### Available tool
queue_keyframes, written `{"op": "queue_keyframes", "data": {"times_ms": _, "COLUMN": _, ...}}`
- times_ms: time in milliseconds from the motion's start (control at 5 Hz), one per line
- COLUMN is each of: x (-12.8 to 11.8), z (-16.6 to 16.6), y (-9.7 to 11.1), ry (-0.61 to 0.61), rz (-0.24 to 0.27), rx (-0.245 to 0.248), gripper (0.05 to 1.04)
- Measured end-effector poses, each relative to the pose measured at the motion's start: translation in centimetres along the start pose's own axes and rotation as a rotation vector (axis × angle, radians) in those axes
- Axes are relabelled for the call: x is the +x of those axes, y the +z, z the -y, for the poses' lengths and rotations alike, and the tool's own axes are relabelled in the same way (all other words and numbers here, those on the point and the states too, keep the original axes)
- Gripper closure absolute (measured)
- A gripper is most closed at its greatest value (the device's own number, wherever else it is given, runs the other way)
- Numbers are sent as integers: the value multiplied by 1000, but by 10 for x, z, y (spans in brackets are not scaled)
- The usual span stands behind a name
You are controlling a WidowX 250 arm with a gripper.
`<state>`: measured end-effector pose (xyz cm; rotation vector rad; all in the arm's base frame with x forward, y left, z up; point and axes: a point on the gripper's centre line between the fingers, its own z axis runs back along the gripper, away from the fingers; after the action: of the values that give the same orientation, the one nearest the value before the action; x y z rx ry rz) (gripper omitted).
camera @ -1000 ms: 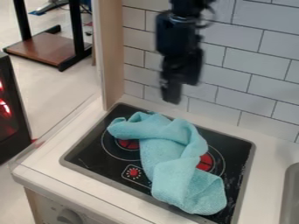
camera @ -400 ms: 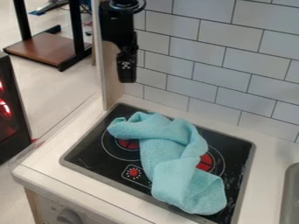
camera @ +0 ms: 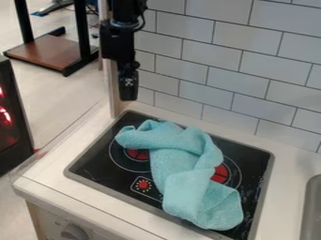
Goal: Fold the cloth from top left to bottom right
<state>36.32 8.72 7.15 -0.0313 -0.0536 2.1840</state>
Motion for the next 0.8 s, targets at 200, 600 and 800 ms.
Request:
{"op": "queue_keyframes", "data": {"times_ms": 200, "x": -2, "z": -1, "y": -22, "ry": 2, "rz": -13, "rx": 56, "gripper": 84}}
{"op": "queue_keyframes", "data": {"times_ms": 600, "x": -2, "z": 4, "y": -44, "ry": 43, "rz": 17, "rx": 86, "gripper": 84}}
{"op": "queue_keyframes", "data": {"times_ms": 800, "x": -3, "z": 7, "y": -59, "ry": 58, "rz": 32, "rx": 113, "gripper": 84}}
